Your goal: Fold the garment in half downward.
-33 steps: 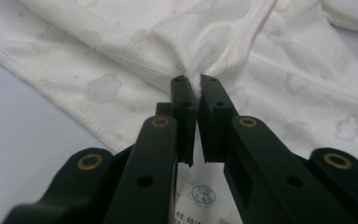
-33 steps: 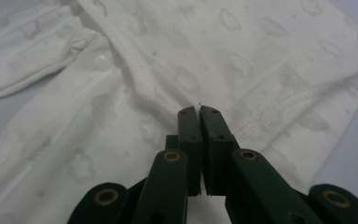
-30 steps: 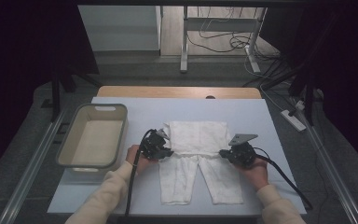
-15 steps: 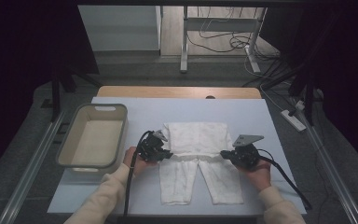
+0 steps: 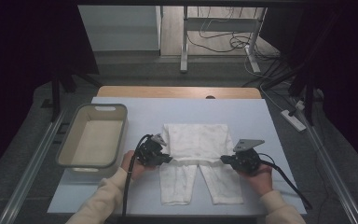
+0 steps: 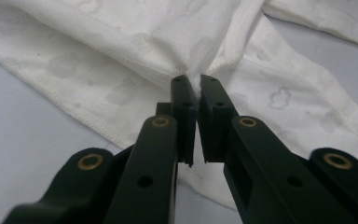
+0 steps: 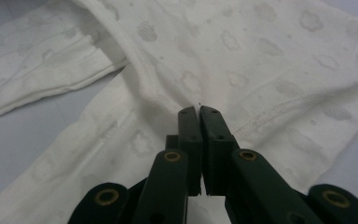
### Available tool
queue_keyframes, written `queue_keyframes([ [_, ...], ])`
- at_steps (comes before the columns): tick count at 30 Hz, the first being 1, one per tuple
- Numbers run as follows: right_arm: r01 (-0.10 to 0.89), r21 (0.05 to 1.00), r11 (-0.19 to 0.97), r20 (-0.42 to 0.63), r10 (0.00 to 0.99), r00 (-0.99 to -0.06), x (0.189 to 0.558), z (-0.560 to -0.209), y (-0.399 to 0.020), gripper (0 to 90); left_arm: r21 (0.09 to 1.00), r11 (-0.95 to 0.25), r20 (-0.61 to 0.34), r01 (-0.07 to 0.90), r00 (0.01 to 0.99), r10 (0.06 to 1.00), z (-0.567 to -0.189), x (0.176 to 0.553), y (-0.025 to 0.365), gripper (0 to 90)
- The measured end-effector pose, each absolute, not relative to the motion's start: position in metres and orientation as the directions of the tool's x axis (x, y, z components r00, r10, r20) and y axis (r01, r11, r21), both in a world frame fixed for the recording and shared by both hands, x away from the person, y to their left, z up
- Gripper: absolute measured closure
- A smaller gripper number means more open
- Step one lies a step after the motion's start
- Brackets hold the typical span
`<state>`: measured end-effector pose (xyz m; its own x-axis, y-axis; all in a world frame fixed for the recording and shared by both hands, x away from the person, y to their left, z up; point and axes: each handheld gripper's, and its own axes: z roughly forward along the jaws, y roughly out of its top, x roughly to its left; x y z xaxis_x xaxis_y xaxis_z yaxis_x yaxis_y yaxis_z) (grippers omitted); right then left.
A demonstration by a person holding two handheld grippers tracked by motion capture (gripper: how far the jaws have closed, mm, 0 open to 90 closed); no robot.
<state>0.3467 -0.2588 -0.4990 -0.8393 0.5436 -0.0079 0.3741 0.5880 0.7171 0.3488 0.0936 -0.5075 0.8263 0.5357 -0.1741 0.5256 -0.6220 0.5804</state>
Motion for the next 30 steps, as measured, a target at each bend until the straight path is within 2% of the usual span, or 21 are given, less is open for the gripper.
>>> queue_keyframes([
  [30, 0.363, 0.709, 0.604, -0.005, 0.520, -0.854, 0.330, -0.497, -0.263, 87.1, 0.566, -0.642, -0.194, 0.517, 0.840, 0.506, -0.511, 0.336, 0.091, 84.4],
])
